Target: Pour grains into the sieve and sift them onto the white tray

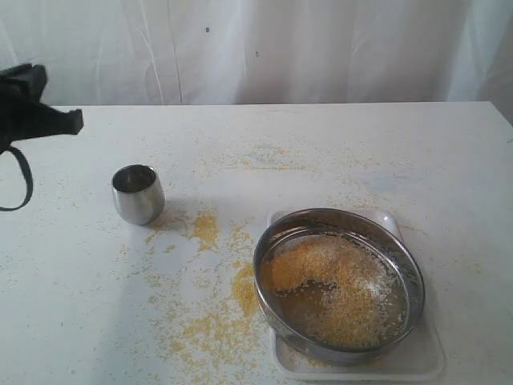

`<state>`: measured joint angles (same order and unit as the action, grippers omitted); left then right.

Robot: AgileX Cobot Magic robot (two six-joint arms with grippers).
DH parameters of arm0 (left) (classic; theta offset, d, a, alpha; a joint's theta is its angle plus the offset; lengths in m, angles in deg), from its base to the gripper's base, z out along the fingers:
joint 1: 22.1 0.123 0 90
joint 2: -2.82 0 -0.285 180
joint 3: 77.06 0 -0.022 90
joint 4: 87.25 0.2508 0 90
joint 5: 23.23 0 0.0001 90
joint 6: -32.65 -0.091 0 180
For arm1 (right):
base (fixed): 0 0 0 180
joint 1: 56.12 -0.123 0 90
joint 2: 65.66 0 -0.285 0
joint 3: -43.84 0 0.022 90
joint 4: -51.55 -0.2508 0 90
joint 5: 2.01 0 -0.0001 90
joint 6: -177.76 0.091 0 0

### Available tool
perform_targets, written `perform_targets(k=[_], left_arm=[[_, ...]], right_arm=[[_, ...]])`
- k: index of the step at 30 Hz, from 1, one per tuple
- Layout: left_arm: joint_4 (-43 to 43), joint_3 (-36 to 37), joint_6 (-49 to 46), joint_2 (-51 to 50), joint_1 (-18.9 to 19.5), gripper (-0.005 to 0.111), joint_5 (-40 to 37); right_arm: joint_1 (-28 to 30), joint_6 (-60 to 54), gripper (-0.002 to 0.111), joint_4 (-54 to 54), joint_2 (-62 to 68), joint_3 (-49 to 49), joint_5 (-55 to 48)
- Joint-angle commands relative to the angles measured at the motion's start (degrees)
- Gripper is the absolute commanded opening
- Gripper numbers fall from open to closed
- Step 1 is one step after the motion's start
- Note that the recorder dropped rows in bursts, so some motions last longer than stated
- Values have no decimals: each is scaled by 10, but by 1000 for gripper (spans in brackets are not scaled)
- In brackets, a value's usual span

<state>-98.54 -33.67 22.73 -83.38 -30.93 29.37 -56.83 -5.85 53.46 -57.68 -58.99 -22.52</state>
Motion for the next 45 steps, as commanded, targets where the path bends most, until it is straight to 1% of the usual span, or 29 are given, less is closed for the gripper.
perform_targets(k=[1,3,4,6,9,14,17,19,21,22,24,27,31,35,40,43,44,45], left_arm=[[-170,32,-205,72,2,1,-187],[-246,49,-248,99,2,0,-221],[-280,63,-267,116,2,0,-225],[-326,96,-280,148,2,0,-212],[-367,152,-280,207,2,0,-190],[-372,245,-280,313,2,0,-192],[-372,294,-274,398,2,0,-183],[-365,317,-224,464,2,0,-185],[-348,332,-215,526,2,0,-185],[-343,335,-223,547,2,0,-183],[-344,337,-271,592,2,0,-175],[-346,337,-323,627,2,0,-181],[-351,337,-318,638,2,0,-222],[-351,337,-291,638,2,0,-272],[-344,337,-282,638,2,0,-355],[-346,338,-273,641,-1,0,-366],[-346,337,-273,641,2,0,-365],[-344,335,-269,641,15,0,-372]], right_arm=[[-4,-5,0,2,-2,0,3],[-4,-5,0,2,-2,0,3],[-4,-5,0,2,-2,0,3],[-4,-5,0,1,-2,0,3],[-4,-5,0,2,-2,0,3],[-4,-5,0,1,-2,0,3],[-4,-5,0,1,-2,0,3],[-4,-5,0,1,-2,0,3],[-4,-5,0,1,-2,0,3],[-4,-5,0,1,-2,0,3],[-4,-5,0,1,-2,0,3],[-4,-5,0,1,-2,0,3],[-4,-5,0,1,-2,0,3],[-4,-5,0,1,-2,0,3],[-4,-5,0,1,-2,0,3],[-4,-5,0,1,-2,0,3],[-4,-5,0,1,-2,0,3],[-4,-5,0,1,-2,0,3]])
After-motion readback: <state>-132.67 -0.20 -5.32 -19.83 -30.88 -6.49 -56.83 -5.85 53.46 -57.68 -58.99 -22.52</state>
